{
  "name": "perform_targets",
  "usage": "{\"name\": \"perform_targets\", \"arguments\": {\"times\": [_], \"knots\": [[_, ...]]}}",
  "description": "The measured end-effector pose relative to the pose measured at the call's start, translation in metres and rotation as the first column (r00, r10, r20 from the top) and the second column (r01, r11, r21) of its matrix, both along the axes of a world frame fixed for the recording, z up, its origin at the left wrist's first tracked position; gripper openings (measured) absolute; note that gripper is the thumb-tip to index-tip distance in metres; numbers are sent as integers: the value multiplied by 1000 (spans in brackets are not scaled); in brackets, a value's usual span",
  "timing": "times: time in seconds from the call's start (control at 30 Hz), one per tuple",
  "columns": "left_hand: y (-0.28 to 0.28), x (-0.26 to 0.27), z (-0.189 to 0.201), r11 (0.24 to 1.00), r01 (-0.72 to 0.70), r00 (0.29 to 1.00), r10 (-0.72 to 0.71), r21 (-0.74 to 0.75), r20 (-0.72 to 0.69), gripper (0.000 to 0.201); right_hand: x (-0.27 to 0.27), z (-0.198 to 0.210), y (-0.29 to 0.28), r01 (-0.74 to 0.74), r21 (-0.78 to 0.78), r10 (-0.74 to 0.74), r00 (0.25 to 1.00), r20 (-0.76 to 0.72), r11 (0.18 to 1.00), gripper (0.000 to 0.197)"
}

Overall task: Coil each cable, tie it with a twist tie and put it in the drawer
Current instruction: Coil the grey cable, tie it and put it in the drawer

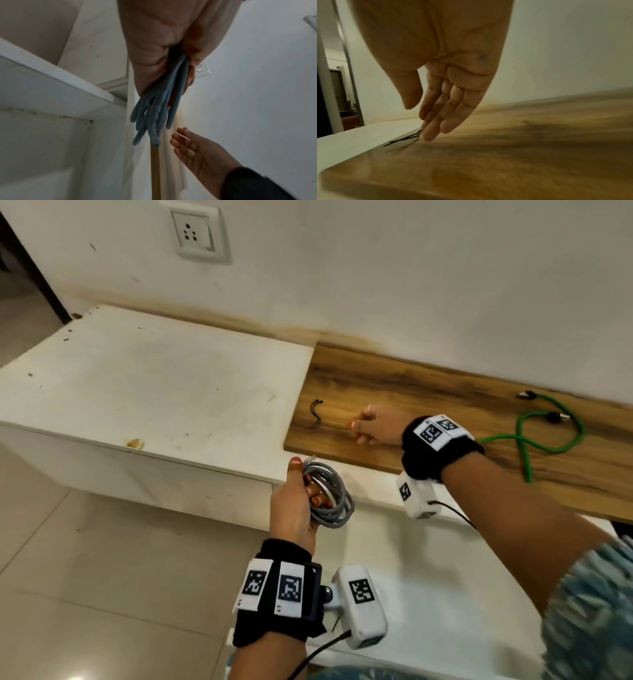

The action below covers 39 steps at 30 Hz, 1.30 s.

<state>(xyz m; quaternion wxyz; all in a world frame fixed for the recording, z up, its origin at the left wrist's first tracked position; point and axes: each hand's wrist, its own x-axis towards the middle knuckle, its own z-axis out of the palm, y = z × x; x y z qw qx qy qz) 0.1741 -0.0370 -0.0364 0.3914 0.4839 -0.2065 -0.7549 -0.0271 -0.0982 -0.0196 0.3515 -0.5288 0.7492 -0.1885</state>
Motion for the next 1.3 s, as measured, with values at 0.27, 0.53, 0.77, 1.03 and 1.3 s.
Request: {"name": "perform_targets", "arguments": {"times": [0.27, 0.53, 0.77, 1.03, 1.3], "knots": [[-12, 13, -8, 1000, -6, 998, 7, -13, 62, 38, 13, -23, -74, 1, 5, 1, 953, -304, 1000, 22], [-11, 6, -9, 999, 7, 989, 1, -53, 147, 41, 24, -27, -91, -11, 28, 23, 864, -502, 1000, 37], [-8, 3, -4, 996, 18, 986, -3, -87, 164, 42, 33, -29, -93, 20, 51, 13, 820, -573, 999, 27], [-9, 5, -5, 996, 21, 985, -6, -88, 170, 42, 32, -30, -86, -10, 9, 13, 809, -587, 1000, 22], [-8, 3, -7, 995, 37, 987, -22, -90, 156, 40, 19, -34, -76, 39, -136, -98, 880, -465, 990, 12]]}}
